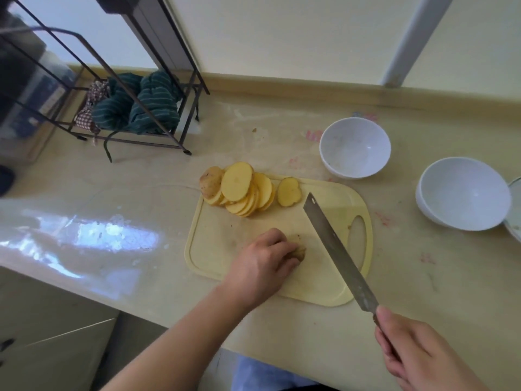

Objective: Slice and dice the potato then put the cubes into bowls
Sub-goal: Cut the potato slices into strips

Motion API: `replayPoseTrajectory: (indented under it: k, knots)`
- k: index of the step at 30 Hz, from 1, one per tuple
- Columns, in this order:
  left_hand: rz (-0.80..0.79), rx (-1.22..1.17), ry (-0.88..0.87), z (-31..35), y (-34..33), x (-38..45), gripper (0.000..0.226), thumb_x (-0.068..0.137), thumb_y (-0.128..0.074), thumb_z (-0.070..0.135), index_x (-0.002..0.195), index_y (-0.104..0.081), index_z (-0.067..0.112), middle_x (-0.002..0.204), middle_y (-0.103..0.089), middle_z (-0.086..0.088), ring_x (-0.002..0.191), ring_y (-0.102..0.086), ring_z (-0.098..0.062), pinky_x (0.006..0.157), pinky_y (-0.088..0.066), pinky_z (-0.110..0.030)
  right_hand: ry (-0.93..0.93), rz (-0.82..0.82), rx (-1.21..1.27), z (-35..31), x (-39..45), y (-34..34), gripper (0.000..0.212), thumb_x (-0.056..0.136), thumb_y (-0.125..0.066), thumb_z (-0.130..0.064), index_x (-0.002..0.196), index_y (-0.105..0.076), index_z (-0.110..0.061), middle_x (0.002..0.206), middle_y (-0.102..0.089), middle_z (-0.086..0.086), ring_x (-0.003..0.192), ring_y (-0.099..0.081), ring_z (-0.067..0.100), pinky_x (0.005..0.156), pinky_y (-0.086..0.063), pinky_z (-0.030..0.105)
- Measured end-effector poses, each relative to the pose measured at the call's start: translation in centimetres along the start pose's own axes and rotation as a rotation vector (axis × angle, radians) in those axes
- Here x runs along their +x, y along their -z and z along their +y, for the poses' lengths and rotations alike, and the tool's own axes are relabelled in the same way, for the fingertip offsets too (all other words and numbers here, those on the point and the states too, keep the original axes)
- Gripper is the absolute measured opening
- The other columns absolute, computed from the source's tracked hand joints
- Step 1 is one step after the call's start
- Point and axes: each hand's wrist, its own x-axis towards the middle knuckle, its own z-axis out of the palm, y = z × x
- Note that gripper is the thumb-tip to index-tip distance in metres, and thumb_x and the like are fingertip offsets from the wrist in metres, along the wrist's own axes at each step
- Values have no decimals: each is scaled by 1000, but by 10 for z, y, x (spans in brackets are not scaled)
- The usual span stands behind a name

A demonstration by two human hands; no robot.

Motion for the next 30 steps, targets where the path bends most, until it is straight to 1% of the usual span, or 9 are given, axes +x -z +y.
replayPoseTrajectory:
  k: [4,6,7,9,15,19,21,25,30]
  knots:
    - [163,-37,172,21,-20,-11,20,88,-72,24,100,-77,9,88,-60,0,68,-57,-13,59,-54,-29,96,31,-175,0,1,-6,64,70,-33,-78,59,-41,-16,44,-34,0,40,-30,10,43,-26,14]
    - [194,-48,194,28,-25,-9,22,90,-68,27,99,-78,10,85,-59,0,68,-56,-13,60,-50,-25,140,36,-235,2,0,-9,58,83,-37,-69,59,-42,-17,42,-37,0,39,-32,6,45,-28,15]
    - [195,-45,189,30,-26,-8,25,91,-64,29,100,-78,11,85,-59,0,68,-55,-13,60,-48,-24,155,35,-266,3,0,-9,56,89,-38,-61,58,-40,-15,43,-36,0,39,-33,7,47,-28,17]
    - [185,-36,175,32,-27,-6,26,91,-61,30,99,-77,11,84,-58,-1,68,-56,-15,60,-48,-26,174,22,-299,4,0,-11,54,86,-36,-59,60,-38,-12,46,-36,0,41,-33,7,48,-28,19]
    - [190,-10,125,30,-25,-8,26,90,-62,30,102,-72,8,93,-60,-3,75,-59,-17,63,-52,-26,105,-11,-233,1,0,-4,68,76,-29,-80,59,-40,-16,44,-36,-3,41,-33,7,46,-29,18]
    - [226,6,27,26,-31,-11,15,92,-65,14,98,-72,2,98,-65,-11,81,-63,-26,70,-54,-35,176,4,-309,-4,-5,-2,87,58,-19,-99,60,-40,-14,45,-40,1,40,-38,8,46,-30,17]
    - [239,13,-1,23,-35,-10,12,93,-65,9,95,-74,0,99,-68,-13,81,-63,-29,72,-53,-37,213,27,-352,-3,-5,-3,94,58,-16,-100,64,-39,-8,48,-38,2,42,-37,10,48,-30,20]
    - [256,-7,-10,20,-38,-11,10,91,-67,7,93,-75,0,98,-70,-12,81,-64,-28,74,-52,-33,211,30,-380,2,-5,-4,98,59,-15,-99,72,-38,-4,53,-33,1,47,-35,9,53,-32,28]
    - [262,-22,-30,19,-36,-10,10,90,-67,7,92,-75,0,99,-71,-11,83,-64,-26,76,-51,-27,191,36,-449,4,-14,-1,101,53,-7,-101,68,-44,-8,49,-38,-3,48,-43,8,58,-43,29]
